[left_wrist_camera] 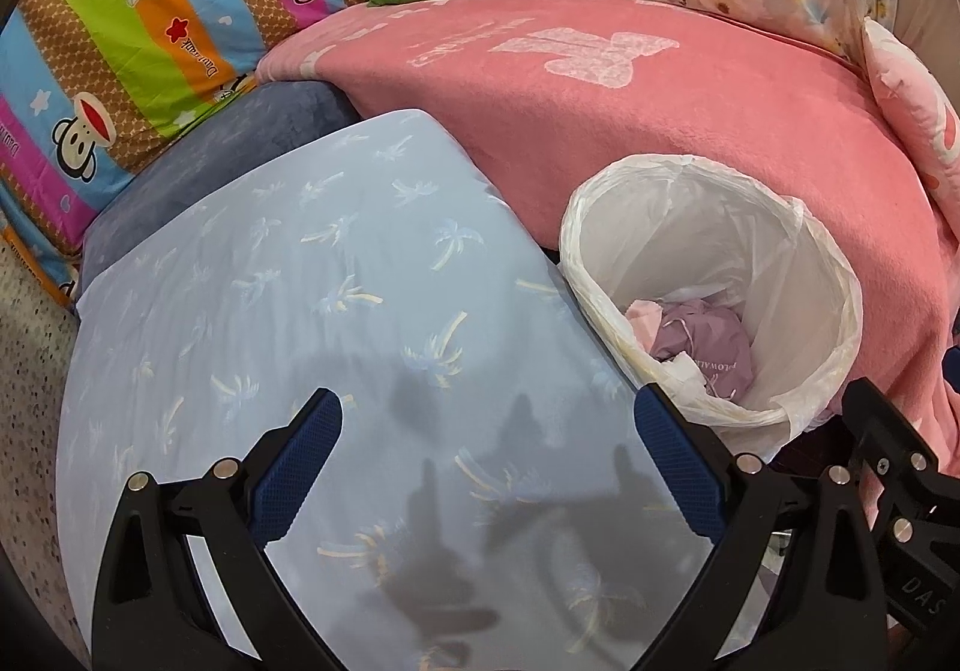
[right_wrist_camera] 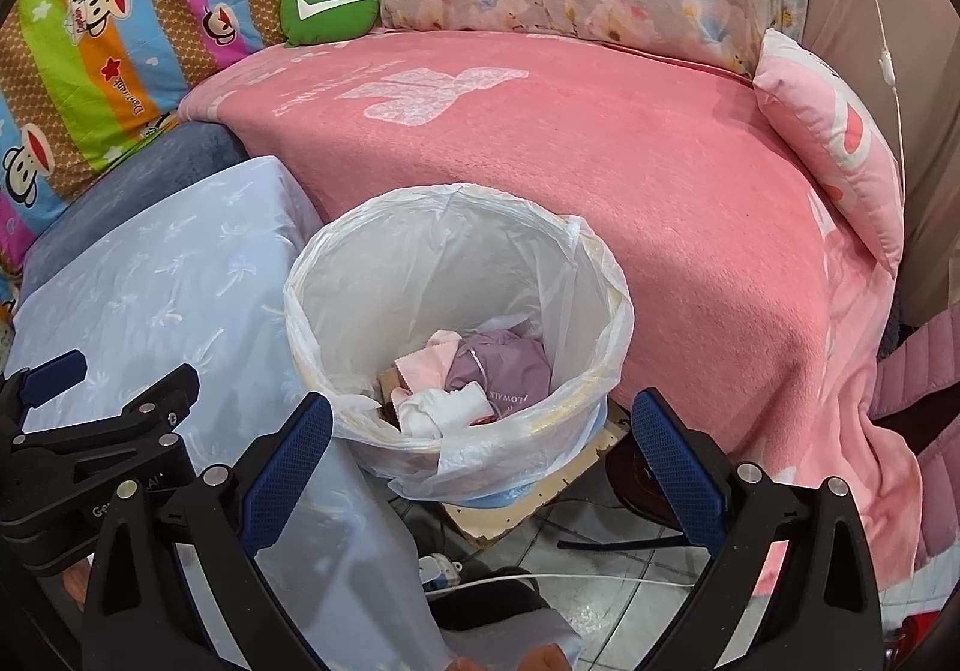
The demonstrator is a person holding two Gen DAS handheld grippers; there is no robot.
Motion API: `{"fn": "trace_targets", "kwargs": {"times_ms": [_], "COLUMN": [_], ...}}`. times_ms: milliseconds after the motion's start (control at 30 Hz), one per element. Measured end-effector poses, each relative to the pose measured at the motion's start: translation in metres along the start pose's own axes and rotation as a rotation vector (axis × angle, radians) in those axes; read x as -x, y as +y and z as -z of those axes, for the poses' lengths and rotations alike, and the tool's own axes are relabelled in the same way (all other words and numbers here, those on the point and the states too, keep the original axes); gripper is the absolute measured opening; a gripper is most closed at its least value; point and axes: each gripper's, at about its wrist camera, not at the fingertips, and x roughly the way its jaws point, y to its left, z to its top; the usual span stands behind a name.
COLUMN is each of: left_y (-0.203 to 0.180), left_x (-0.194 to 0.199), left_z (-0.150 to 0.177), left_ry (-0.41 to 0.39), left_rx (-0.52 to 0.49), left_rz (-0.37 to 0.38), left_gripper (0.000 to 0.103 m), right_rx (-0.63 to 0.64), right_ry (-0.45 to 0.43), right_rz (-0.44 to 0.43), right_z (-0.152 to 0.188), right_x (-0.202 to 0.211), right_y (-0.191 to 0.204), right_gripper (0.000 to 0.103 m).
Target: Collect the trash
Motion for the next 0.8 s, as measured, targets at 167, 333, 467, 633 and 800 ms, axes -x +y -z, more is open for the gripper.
{"fn": "trace_targets", "kwargs": {"times_ms": [167, 333, 467, 633, 800], "left_y": [0.0000, 0.0004, 0.0004, 0.0004, 0.0001], "left_x": [0.0009, 0.0003, 0.0004, 0.0007, 0.0007], "left_z": [0.0020, 0.0028, 0.0028, 0.0030, 0.0029], "left_ry": [-0.002, 0.001, 0.001, -0.001, -0.001], "left_rx": [0.012, 0.015, 0.015, 0.014, 0.014], "left_rz": [-0.006, -0.008, -0.008, -0.010, -0.010], "left_gripper": [0.096, 0.096, 0.096, 0.096, 0.096], "right_rx": [0.001, 0.001, -0.001, -0.001, -0.004], "right_ry": [0.004, 0.005, 0.006, 0.006, 0.007], "right_rz": [-0.001, -0.001, 0.001, 0.001, 0.005], "right_z": [0.0020, 0.0021, 0.0023, 0.0032, 0.0044], "right_x": [-0.0013, -0.0015, -0.0020, -0.0020, -0.0021], "right_y": [-0.0004, -0.0004, -0.0009, -0.0012, -0.0019], "right_gripper": [0.097, 0.097, 0.097, 0.097, 0.097]}}
